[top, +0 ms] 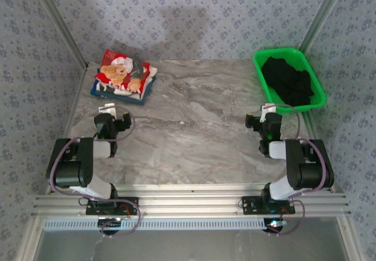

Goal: Fold and stack the t-shirts

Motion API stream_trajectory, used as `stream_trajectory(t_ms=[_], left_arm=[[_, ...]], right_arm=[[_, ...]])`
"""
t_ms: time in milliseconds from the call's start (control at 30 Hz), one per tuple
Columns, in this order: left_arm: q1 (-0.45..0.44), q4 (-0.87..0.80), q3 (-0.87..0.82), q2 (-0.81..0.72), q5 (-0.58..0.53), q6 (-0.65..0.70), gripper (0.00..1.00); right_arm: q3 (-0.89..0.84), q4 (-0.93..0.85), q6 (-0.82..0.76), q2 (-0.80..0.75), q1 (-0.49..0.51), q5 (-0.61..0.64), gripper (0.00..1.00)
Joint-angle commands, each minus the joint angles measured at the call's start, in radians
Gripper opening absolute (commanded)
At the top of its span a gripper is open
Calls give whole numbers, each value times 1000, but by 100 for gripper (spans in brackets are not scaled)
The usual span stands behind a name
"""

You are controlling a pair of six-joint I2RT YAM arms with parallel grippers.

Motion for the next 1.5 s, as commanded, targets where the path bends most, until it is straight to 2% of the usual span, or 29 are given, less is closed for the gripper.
stream_trajectory(t_ms=[0,67,100,167,267,333,433,567,667,733,800,967,1100,1300,1467], left_arm=[[-98,-294,124,-160,-151,38,100],[-133,-552,237,-261,-207,-93,100],[-145,-655,281,-314,-184,-168,100],[-193,-785,343,-410,-160,-261,100],[-279,-934,431,-522,-78,-328,100],[-314,-1047,522,-547,12,-353,100],[-392,-1183,643,-539,89,-340,100],[-462,-1286,721,-514,153,-296,100],[-477,-1307,736,-525,218,-263,100],[-479,-1303,729,-550,276,-239,100],[-480,-1315,727,-583,289,-226,100],[-480,-1377,723,-666,279,-199,100],[-479,-1429,708,-729,285,-201,100],[-479,-1495,682,-800,214,-221,100],[-478,-1508,677,-795,157,-235,100]], right_arm=[[177,-360,31,-161,99,132,100],[276,-573,150,-225,152,58,100],[325,-664,195,-246,202,26,100],[407,-789,247,-267,329,42,100],[580,-977,302,-256,480,59,100],[725,-1144,357,-223,482,30,100],[922,-1297,373,-176,380,3,100],[1076,-1418,380,-81,159,-12,100],[1136,-1436,399,8,-11,-43,100],[1162,-1413,415,86,-96,-64,100],[1200,-1394,425,187,-149,-96,100],[1322,-1355,438,438,-193,-123,100],[1399,-1314,490,581,-222,-131,98],[1512,-1328,550,737,-237,-120,95],[1577,-1359,602,829,-241,-89,92]])
